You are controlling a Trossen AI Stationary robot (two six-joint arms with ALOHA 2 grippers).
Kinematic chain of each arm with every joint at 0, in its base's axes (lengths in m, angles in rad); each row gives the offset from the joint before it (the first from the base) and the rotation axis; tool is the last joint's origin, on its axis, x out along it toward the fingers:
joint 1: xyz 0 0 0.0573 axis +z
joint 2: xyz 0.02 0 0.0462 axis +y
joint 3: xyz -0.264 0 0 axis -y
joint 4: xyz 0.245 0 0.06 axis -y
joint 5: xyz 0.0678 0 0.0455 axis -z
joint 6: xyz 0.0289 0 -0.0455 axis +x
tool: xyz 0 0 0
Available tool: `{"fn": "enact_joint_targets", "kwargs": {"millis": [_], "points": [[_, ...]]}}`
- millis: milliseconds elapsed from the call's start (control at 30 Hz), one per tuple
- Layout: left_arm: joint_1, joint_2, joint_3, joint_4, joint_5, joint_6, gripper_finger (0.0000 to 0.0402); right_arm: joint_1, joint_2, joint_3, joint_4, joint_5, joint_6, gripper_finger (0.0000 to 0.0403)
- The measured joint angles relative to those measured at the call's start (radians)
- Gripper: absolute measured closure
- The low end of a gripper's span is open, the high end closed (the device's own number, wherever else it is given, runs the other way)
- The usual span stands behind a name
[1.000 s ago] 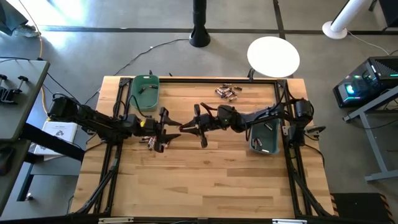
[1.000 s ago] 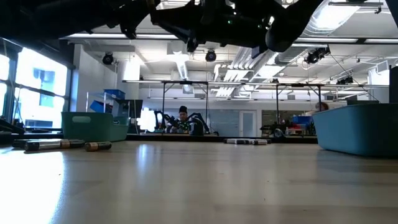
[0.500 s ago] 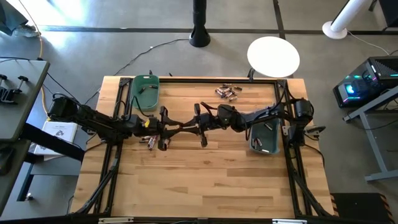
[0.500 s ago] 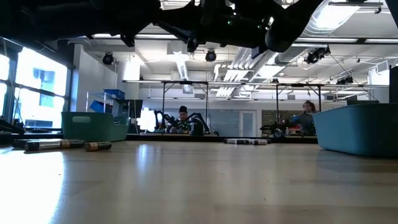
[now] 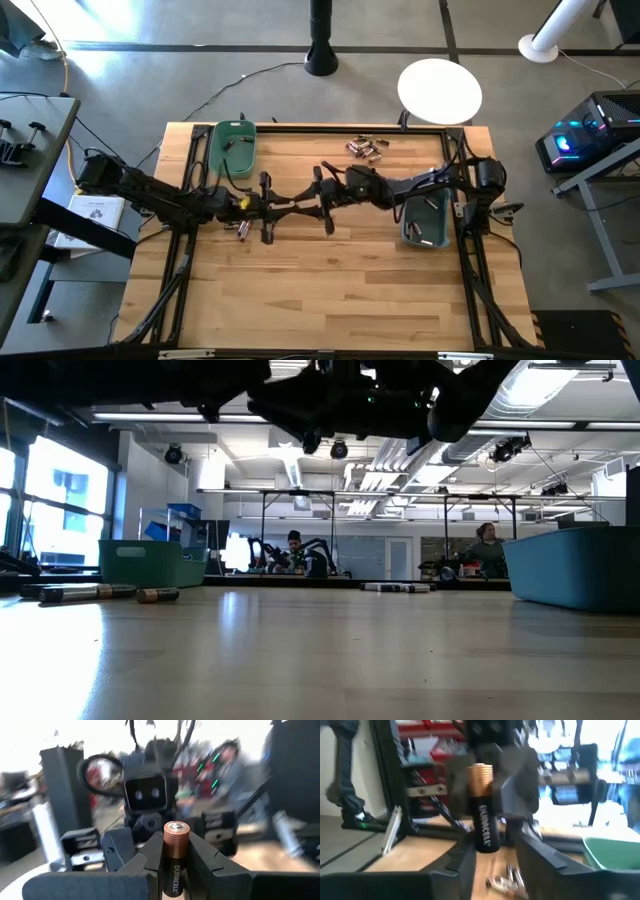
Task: Sort batteries
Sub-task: Put the black battery into the green bin
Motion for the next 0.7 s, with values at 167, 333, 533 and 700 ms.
{"fn": "enact_joint_targets", "kwargs": {"millis": [167, 333, 533, 700], "points": [[-0.044, -0.033, 0.172, -0.412, -0.234, 0.047, 0.0361, -0.029, -0.072, 0.000, -0.280, 0.019, 0.003, 0.0239], [-0.010, -0.043, 0.348, -0.840, -0.354, 0.075, 0.0357, 0.002, -0.093, 0.000, -0.479, 0.102, -0.007, 0.0236], [0.216, -0.043, 0.475, -1.324, -0.410, -0.061, 0.0352, 0.077, -0.031, 0.000, -0.563, 0.161, -0.012, 0.0236], [0.546, -0.034, 0.559, -1.636, -0.289, -0.236, 0.0352, 0.167, -0.012, 0.000, -0.561, 0.258, -0.091, 0.0235]]}}
